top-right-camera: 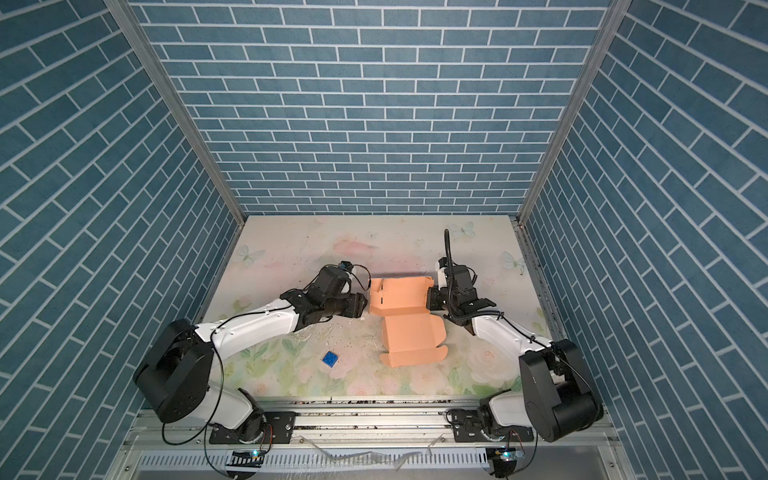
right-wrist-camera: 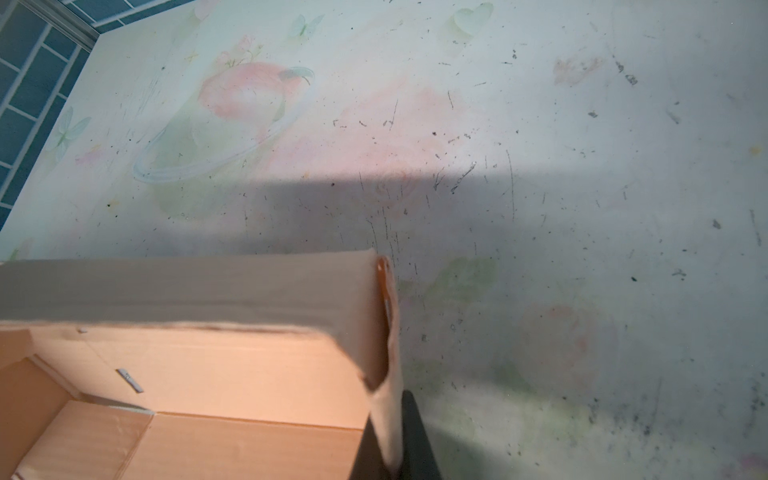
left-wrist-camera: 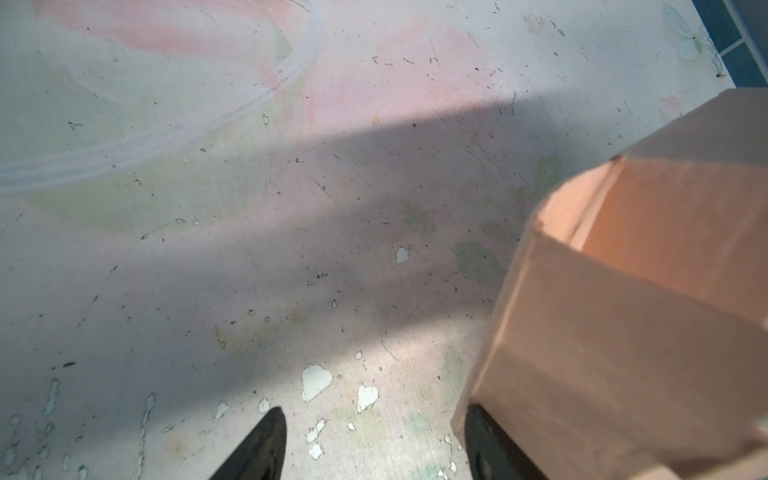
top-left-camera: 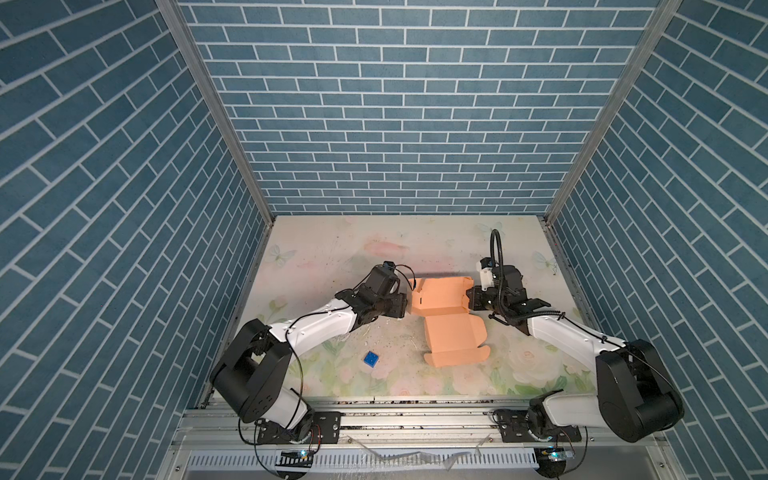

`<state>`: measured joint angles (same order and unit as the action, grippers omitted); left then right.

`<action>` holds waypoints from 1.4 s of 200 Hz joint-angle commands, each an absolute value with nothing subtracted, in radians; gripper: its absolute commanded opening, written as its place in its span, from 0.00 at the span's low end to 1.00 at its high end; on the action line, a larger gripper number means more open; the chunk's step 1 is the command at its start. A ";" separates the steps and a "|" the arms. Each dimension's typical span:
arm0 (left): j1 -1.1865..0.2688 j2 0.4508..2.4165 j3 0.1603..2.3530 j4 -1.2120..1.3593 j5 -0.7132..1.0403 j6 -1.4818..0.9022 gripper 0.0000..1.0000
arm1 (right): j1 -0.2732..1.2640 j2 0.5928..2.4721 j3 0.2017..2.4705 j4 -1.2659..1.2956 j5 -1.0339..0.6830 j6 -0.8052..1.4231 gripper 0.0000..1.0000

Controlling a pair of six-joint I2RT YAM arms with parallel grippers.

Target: Fold the paper box

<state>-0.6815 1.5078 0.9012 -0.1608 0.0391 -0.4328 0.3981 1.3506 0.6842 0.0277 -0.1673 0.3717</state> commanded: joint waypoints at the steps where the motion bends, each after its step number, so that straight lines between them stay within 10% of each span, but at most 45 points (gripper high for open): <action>1: -0.692 1.497 0.883 -0.173 0.040 -0.429 0.69 | 0.396 1.351 0.691 0.043 -0.179 0.403 0.00; 280: -0.936 1.492 0.850 -0.062 -0.344 -0.900 0.68 | 0.396 1.281 0.654 0.066 -0.155 0.414 0.00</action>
